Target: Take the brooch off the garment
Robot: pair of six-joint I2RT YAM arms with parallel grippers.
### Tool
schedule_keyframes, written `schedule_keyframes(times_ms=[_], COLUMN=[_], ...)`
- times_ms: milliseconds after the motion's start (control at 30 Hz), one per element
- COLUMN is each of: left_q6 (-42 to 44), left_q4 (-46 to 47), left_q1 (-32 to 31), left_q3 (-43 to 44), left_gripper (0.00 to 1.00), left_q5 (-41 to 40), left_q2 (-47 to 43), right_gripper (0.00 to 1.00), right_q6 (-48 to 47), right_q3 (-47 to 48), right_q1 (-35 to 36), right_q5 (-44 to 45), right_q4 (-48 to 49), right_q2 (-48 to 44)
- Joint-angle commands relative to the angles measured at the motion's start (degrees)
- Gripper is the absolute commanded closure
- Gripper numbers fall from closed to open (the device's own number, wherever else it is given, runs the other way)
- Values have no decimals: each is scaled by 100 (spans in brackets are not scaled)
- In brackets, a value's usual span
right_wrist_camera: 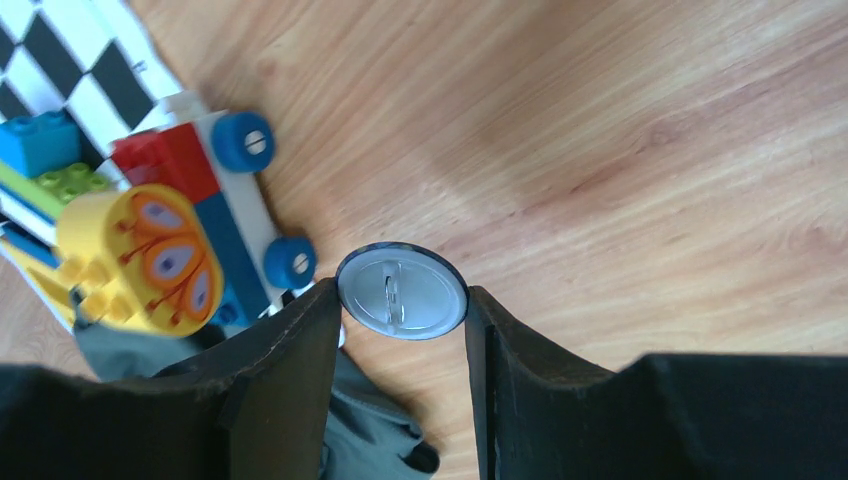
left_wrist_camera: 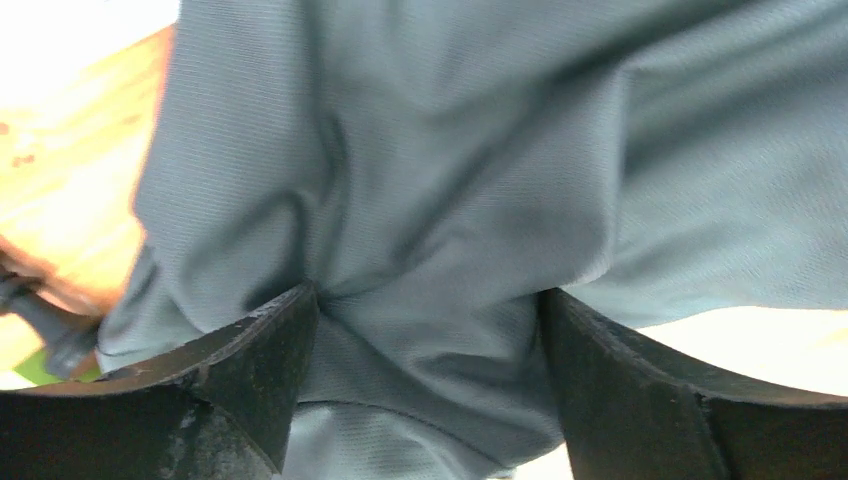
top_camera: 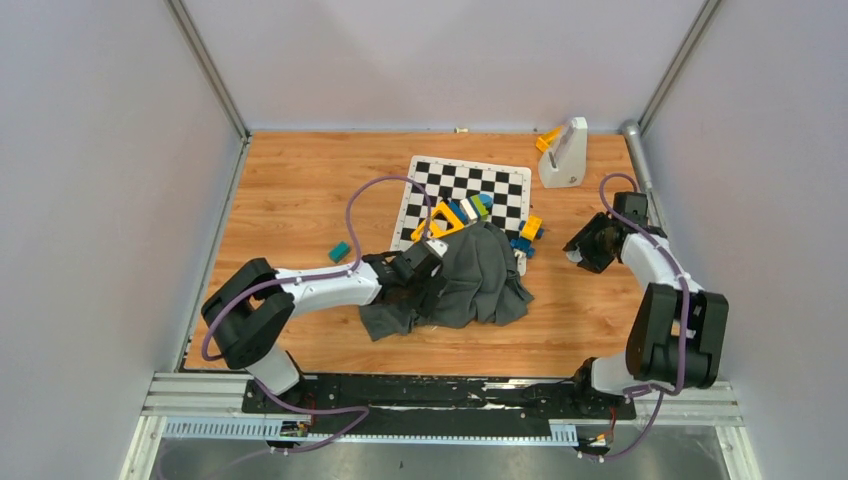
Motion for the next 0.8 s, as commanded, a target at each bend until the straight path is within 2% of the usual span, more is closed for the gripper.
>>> schedule_keyframes(times_ms=[0,67,133,200,267,333,500,567,600,633,667,700,733,767], left_q6=[-68,-49,-22,-21,-46,-84,37,127,157,199,211,215,214,213], left_q4=[349,465,444,431,439,446,287,154,74,19,-63,-80,-50,-21], left_q1=[617,901,1159,1494,1891,2258,2757,2778,2784,2783,2787,2783,2785,2783], left_q3=[-336,-502,-585,-649,-693,-714,-230,72,162,312,366,398,378,298], left_gripper=[17,37,72,92,99,100,99,92,79,71,55,49,38,32], left_q5=[235,465,405,405,476,462,280,293,345,439,471,501,489,403], left_q2=[-207,-295,-405,-563,-749,-998,-1098,-987,-916,-905,-930,-987,-1158,-1277], right_gripper=[93,92,91,91,89,87,83,79,76,72,66,57,50,45], right_q6=[-190,-262,-283,-267,-274,-314,-292,-293,-295,-301,-301,-303,-306,-302], right_q3=[404,555,661,724,785,885,938,958,965,967,962,952,947,942], right_q1=[-274,-280,-277,-272,-232,-163,-118,-113,-112,-114,-110,-117,-117,-117], right_q5=[-381,-190,-125,-102,19,227,351,264,217,190,176,172,185,190], right_q4=[302,210,158,142,106,13,45,59,72,70,73,73,66,55], right_q2=[596,897,1128,1295,1421,1548,1873,1986,2014,2026,2010,1970,1895,1802])
